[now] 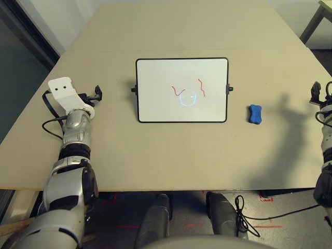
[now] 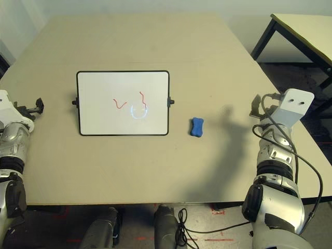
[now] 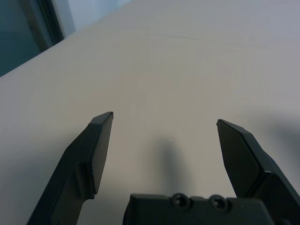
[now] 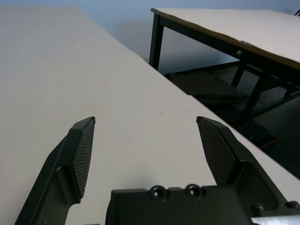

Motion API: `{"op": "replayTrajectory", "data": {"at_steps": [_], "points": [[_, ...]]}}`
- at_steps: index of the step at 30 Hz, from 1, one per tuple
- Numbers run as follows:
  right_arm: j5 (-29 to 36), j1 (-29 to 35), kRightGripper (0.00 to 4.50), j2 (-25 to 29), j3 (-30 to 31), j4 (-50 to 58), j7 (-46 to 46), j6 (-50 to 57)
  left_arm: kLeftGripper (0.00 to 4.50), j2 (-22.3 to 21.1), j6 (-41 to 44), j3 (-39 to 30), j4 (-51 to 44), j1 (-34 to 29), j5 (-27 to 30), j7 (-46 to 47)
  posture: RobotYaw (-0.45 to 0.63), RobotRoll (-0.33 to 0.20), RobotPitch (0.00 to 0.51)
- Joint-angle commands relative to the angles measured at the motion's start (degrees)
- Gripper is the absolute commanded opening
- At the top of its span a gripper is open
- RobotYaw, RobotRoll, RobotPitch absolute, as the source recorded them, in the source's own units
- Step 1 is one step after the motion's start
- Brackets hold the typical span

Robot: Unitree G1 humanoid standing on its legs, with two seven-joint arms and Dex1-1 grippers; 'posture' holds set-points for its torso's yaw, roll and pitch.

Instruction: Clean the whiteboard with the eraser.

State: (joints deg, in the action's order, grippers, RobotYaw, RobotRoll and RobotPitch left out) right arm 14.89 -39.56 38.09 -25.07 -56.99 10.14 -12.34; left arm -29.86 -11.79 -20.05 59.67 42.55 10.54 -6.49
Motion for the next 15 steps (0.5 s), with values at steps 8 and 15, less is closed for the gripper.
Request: {"op": "replayTrajectory", "data": {"at_steps": [8,15], "points": [[-1.1,-0.1,4.48,1.1,2.7,4.9,4.8,7.6,4.5,-3.5,-0.3,0.6,1.1,1.8,-0.5,-3.2,-0.08,0.0,0.14],[0.8,3.2,4.48,1.9,4.7,28.9,3.3,34.5,4.5,-9.4,8.5,3.1,-6.7,5.6,1.0,-16.4,-0.09,0.0,0.144]]}}
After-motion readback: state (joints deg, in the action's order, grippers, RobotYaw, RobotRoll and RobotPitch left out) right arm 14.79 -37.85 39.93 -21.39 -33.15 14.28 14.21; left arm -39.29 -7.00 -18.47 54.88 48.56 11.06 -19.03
